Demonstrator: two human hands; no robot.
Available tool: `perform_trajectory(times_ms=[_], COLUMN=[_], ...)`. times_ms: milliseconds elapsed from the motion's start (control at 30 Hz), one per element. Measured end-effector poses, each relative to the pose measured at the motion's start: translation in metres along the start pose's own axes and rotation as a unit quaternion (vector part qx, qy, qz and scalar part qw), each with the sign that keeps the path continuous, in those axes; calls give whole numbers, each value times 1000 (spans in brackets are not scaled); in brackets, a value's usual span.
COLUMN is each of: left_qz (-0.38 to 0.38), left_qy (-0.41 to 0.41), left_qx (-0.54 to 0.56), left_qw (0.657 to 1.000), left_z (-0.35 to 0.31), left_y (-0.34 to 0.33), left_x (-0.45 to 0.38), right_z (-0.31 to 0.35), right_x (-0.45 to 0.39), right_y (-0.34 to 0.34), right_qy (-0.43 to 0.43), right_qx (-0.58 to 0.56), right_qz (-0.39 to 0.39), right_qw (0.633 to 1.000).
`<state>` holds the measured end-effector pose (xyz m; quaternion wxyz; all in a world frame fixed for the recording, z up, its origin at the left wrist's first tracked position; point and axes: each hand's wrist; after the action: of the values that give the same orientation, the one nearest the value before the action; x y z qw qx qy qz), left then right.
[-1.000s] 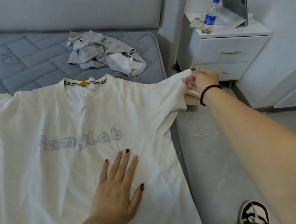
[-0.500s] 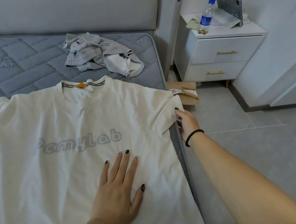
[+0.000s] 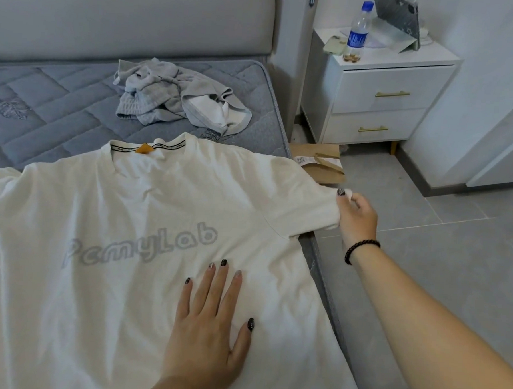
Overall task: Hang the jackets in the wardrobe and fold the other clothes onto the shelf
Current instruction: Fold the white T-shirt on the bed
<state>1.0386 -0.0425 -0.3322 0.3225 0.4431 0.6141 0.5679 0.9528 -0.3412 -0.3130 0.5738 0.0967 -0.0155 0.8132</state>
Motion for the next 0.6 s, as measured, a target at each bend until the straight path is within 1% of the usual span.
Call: perform_trajectory(times_ms=[67, 100, 167, 233, 267, 333, 367, 400, 433, 467, 500, 533, 567, 600], left_qz=[2, 4, 6, 6, 6, 4, 4, 3, 4, 5, 7, 8, 10, 12], left_qy=[0, -1, -1, -1, 0, 1, 1, 1, 0, 0, 0, 0, 2, 3], left_qx=[-2, -3, -3, -2, 0, 5, 7, 7, 5, 2, 0, -2, -3, -4], left_qw=[1000, 1000, 1000, 1000, 1000, 1000, 1000, 1000, 1000, 1000, 1000, 1000, 1000, 1000], left_z=[1, 1, 1, 1, 0, 0, 0, 0, 0, 0, 1, 1, 1, 1], left_y=[0, 0, 0, -1, -1, -1, -1, -1, -1, -1, -1, -1, 0, 0], left_x=[0, 0, 0, 0, 0, -1, -1, -1, -2, -1, -1, 0, 0, 0], right_z=[20, 27, 31, 20, 11, -10, -18, -25, -30, -33, -33, -33, -33, -31], right_x=[-12, -18, -27, -28, -25, -15, -9, -1, 6, 12, 18, 21, 23, 24], right_y=[0, 0, 1, 4, 5, 8, 8, 6, 4, 0, -4, -7, -9, -11], right_qy=[26, 33, 32, -12, -45, -125, -174, -231, -290, -344, -376, -381, -365, -342], right_qx=[0, 19, 96, 189, 220, 236, 219, 171, 103, 30, -39, -94, -130, -160], right_qz=[-2, 2, 16, 16, 1, -39, -49, -42, -11, 41, 91, 134, 164, 171], right_qw=[1000, 999, 995, 982, 975, 963, 959, 957, 951, 938, 921, 910, 907, 910])
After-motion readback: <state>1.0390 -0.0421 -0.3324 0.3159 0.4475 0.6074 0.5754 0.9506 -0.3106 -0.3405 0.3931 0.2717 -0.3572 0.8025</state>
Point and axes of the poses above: each hand's wrist, its own x-axis away from the middle knuckle, its own y-axis out of the back of the hand, z = x × y, and after that the axes turned 10 degrees about z, right-handed
